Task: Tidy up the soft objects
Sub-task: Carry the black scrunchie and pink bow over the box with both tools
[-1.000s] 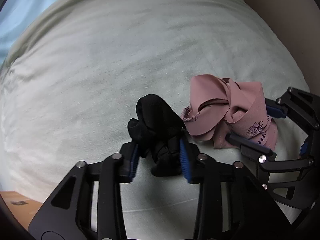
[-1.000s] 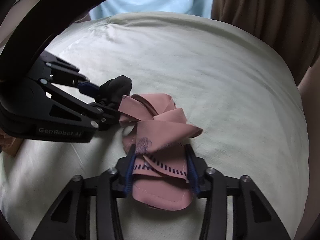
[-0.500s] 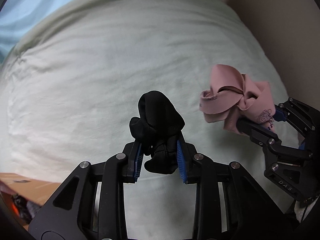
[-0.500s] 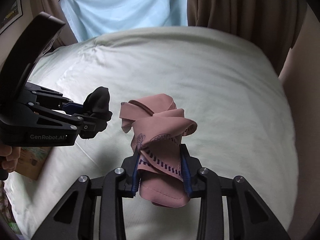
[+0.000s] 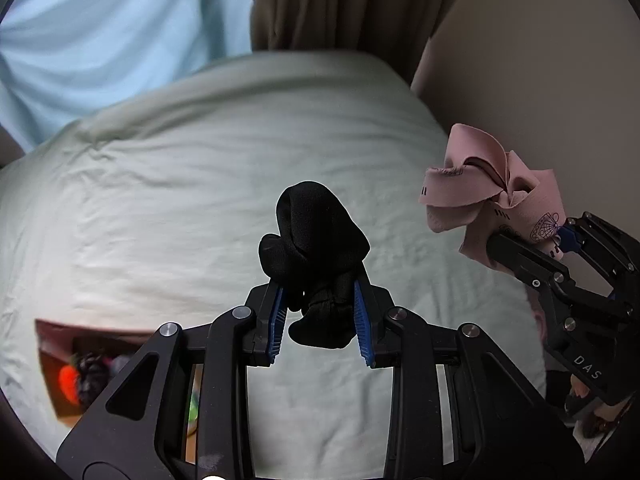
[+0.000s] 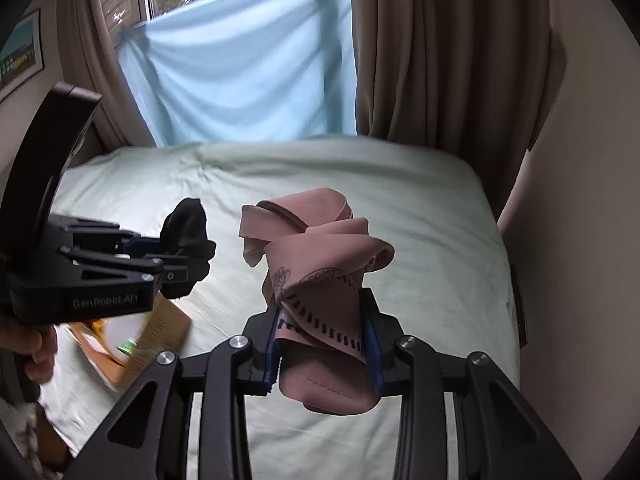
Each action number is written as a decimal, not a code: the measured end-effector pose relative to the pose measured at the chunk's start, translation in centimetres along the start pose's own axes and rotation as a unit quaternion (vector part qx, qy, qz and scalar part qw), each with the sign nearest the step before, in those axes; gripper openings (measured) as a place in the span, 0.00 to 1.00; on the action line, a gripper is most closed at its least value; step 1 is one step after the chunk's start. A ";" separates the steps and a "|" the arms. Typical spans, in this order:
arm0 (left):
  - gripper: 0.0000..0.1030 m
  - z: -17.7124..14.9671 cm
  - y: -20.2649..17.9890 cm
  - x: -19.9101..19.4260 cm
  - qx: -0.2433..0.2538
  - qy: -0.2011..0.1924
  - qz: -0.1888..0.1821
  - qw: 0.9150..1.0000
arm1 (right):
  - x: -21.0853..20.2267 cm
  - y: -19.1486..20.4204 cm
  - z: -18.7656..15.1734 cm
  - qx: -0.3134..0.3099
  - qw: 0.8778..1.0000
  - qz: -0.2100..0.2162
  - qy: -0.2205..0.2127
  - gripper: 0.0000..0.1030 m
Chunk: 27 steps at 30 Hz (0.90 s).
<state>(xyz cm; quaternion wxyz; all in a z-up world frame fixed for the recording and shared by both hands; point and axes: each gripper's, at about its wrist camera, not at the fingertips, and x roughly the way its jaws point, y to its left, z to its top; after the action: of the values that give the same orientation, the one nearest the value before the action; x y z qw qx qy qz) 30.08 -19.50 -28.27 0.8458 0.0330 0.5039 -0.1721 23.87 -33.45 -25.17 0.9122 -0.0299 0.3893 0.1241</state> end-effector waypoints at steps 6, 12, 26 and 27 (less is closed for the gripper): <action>0.26 -1.4 1.8 -7.2 -0.020 -0.030 0.000 0.999 | -5.1 4.7 2.1 0.016 1.000 0.008 -0.009 0.31; 0.26 -4.3 6.9 -12.9 -0.059 -0.045 0.001 0.997 | -7.6 11.3 3.2 0.033 0.999 0.023 -0.004 0.31; 0.26 -12.6 24.3 -18.0 -0.117 -0.021 0.066 0.991 | -2.9 27.2 3.8 0.074 0.995 0.056 0.046 0.31; 0.26 -13.0 25.4 -17.9 -0.120 -0.018 0.067 0.990 | -2.2 28.0 3.7 0.075 0.994 0.055 0.052 0.31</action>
<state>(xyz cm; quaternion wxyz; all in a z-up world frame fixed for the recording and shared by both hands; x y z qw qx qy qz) 19.60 11.92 -22.14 0.8623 -0.0381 0.5020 -0.0540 17.96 -6.26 -19.85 0.8821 0.0541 0.4455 0.1429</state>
